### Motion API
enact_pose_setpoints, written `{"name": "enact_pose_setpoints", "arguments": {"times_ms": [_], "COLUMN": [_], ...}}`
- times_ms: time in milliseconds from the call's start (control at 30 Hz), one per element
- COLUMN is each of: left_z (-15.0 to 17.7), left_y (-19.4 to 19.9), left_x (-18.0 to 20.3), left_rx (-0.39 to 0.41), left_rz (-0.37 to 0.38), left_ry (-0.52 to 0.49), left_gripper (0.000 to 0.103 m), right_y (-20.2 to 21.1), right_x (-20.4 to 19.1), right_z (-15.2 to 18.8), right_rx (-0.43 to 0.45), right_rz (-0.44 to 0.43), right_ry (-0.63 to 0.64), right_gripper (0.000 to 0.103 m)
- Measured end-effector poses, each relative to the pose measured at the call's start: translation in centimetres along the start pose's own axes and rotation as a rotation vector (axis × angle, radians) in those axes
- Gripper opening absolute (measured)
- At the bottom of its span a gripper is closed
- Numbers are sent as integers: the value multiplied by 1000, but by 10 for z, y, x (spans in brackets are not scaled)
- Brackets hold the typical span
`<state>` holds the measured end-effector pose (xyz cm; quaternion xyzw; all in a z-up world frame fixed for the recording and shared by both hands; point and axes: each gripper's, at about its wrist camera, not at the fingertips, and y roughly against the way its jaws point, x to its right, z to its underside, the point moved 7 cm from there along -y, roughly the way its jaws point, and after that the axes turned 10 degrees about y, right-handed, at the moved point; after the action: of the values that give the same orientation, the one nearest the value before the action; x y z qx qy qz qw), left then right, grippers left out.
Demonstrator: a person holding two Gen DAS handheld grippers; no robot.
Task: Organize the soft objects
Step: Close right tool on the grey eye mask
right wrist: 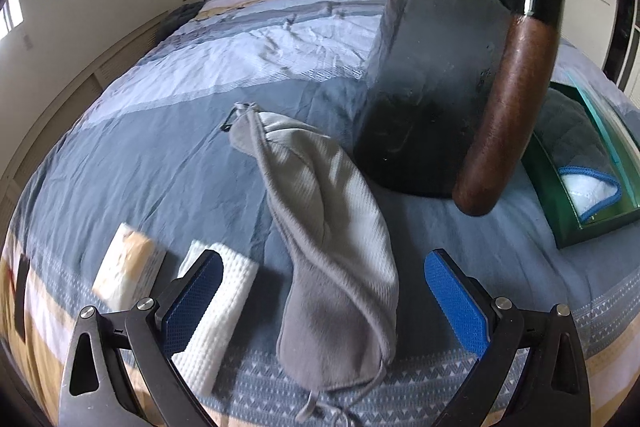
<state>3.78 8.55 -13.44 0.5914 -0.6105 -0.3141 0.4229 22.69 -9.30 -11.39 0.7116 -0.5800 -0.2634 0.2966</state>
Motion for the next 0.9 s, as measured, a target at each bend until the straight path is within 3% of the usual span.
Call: {"name": "enact_pose_setpoints", "arguments": {"times_ms": [333,733,900], "left_z": [-2,-5,-3], "left_y": [-5,-12,-15], "left_x": [2,3,3], "left_rx": [-13,-21,-29], "left_rz": [-2,-10,-7], "left_ry": [-11,-15,-13], "left_gripper": [101,101,101], "right_y": [-24,-52,-62], "right_x": [-1,-11,-13], "right_z": [-6,-17,-19], "right_rx": [-40,-101,-119], "right_rz": [-38,-32,-30], "right_ry": [-41,22,44], "right_gripper": [103,101,94]}}
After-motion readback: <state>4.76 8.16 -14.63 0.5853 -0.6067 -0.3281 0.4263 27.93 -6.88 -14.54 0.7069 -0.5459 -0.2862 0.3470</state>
